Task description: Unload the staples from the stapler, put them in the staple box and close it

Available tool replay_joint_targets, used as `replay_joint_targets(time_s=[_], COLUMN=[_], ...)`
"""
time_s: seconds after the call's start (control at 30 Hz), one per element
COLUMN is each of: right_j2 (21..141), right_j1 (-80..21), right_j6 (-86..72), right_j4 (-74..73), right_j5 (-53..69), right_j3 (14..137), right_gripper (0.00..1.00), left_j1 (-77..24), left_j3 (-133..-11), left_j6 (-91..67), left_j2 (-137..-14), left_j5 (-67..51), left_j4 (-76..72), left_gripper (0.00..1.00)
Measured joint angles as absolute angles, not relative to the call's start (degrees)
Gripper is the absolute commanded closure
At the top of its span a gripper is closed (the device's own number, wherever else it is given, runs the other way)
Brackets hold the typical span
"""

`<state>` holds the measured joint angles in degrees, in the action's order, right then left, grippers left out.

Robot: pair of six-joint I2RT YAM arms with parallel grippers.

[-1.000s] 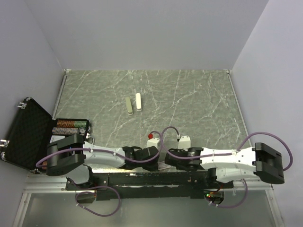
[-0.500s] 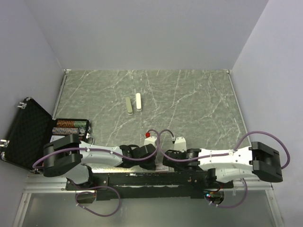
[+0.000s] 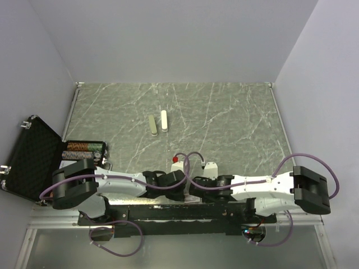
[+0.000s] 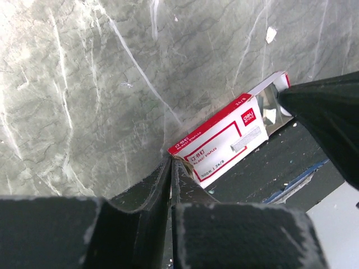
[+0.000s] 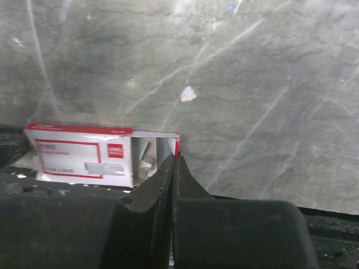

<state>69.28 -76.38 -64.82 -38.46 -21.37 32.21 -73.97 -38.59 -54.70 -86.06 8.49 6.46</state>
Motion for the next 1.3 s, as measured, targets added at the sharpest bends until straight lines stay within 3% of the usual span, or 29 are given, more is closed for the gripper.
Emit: replay_joint_targets(time_s=[0.3,0.93,1.3], right_j2=[71.7,82.5,85.3], right_j1=[-75.3,-58.8,-58.1], right_j6=[-63.6,-52.5,-49.4], right_j4=[-35.7,-23.2,-20.3], right_j5=[-21.3,-17.3,-16.0], right_j3=[35.0,40.8,42.2], right_gripper=[1.00,1.00,1.00], left_j1=[-67.9,-56.2,-54.6], left_j3=[-38.5,-43.2,-44.1], left_j6=[-54.6,-47.1,-45.7], left_j2=[-85.6,-89.3,-90.5], left_j5=[6.8,9.1,8.8], left_j4=[7.2,8.6,7.5], left_gripper=[0.89,0.90,0.92])
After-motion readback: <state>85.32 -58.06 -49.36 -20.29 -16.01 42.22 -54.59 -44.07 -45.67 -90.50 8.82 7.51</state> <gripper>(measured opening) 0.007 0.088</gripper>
